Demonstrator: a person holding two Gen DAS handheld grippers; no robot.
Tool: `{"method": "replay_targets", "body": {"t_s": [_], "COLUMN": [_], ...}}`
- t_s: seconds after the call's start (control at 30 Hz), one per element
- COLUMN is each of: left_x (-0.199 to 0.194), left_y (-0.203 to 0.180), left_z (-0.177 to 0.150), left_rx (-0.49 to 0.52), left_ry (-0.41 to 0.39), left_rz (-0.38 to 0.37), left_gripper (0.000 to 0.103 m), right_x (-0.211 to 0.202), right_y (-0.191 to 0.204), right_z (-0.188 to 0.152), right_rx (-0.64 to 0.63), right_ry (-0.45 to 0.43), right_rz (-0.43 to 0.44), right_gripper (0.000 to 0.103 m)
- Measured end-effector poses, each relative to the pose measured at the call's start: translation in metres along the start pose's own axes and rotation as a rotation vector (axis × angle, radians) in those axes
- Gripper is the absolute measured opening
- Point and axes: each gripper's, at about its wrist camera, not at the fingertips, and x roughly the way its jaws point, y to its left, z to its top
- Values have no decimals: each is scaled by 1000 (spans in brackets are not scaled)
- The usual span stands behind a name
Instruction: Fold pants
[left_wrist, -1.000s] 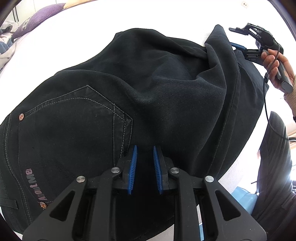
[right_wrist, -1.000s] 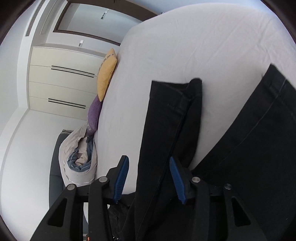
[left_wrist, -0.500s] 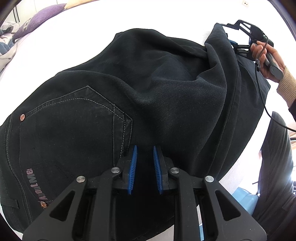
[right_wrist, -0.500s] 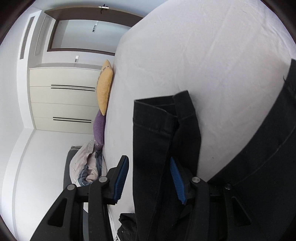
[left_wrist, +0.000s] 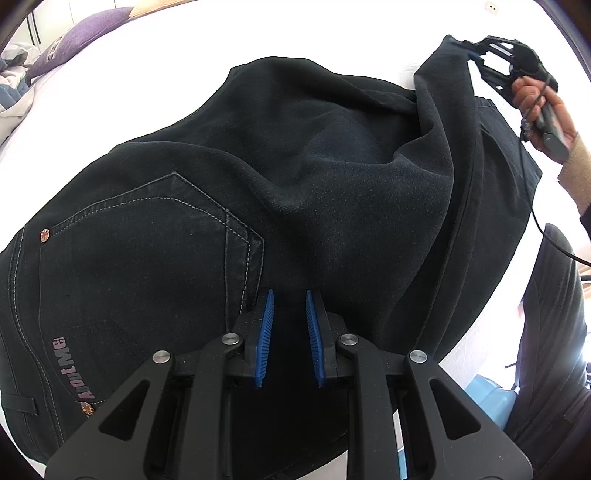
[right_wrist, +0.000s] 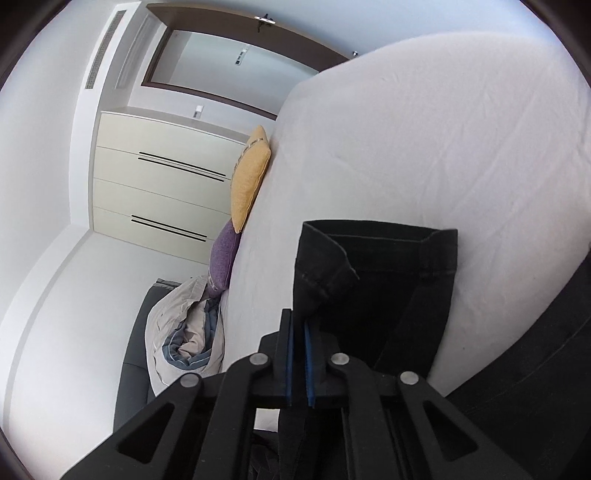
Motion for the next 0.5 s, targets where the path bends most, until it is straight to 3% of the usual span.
{"method": "replay_targets", "body": {"t_s": [0.17, 0.27, 0.4, 0.5], "left_x": [0, 0, 0, -1], "left_y": [0, 1, 1, 0], "left_z": [-2, -2, -4, -6], "left_rx": [-4, -9, -1, 2], "left_ry": [-4, -6, -10, -11], "left_rz": [3, -4, 3, 13], "left_gripper": [18, 18, 18, 18], "right_x": [-61, -108, -146, -159], "right_y": [36, 38, -10, -75], "right_z": [1, -8, -30, -58], "right_rx": [-54, -69, -5, 208], "right_ry": [-71, -109, -123, -79], "right_rz": [28, 16, -132, -310], "right_gripper": [6, 6, 6, 7]}}
